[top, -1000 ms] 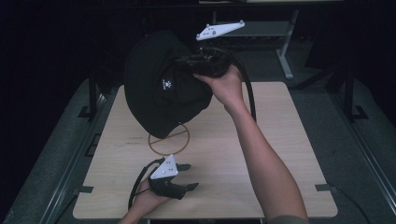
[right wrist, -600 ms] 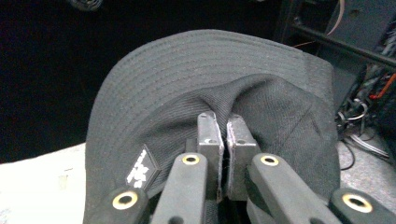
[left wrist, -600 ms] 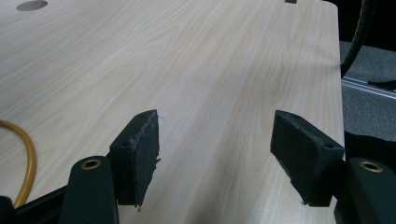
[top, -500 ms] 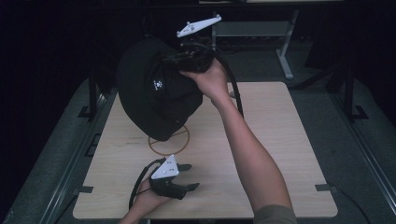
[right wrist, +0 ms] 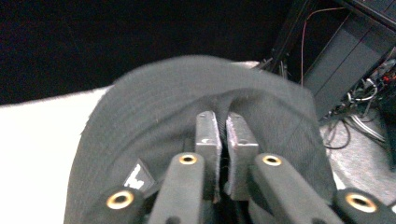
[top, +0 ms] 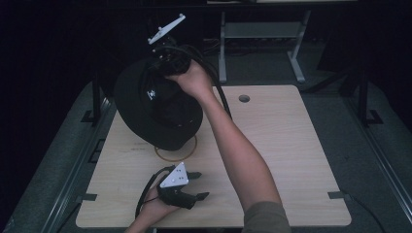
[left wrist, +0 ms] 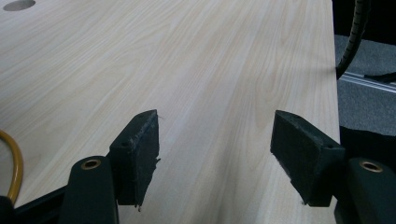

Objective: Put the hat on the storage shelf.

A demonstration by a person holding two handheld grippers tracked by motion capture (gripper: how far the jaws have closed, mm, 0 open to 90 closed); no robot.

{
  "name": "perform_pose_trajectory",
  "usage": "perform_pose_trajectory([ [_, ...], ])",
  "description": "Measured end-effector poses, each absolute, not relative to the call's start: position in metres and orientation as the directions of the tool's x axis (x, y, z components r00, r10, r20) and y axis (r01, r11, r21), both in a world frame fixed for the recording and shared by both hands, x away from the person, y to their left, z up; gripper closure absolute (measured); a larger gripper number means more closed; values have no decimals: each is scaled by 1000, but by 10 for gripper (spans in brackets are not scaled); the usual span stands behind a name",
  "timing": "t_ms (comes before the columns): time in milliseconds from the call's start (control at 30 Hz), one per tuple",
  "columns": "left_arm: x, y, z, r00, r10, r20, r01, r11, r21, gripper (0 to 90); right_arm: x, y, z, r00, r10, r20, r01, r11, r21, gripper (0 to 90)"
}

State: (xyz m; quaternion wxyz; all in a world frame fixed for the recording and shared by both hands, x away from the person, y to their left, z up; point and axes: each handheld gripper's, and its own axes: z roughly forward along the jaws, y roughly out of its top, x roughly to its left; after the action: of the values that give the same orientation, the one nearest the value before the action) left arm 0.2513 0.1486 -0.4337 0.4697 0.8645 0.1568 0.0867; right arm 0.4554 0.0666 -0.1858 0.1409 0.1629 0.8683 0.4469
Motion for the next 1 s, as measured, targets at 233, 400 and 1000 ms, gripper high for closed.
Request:
perform_pose_trajectory([
  [233,249,148,-433,939,344,-1,188,-512,838,322,454,65,-194,-904,416,-95,166,548,820,516],
  [400,247,146,-433,941,339,-3,189,-518,834,322,452,42,-198,-905,424,-14,216,488,845,454],
  [1000,249,149,-433,933,360,-19,209,-497,842,316,433,-32,-225,-887,450,108,293,365,884,338],
])
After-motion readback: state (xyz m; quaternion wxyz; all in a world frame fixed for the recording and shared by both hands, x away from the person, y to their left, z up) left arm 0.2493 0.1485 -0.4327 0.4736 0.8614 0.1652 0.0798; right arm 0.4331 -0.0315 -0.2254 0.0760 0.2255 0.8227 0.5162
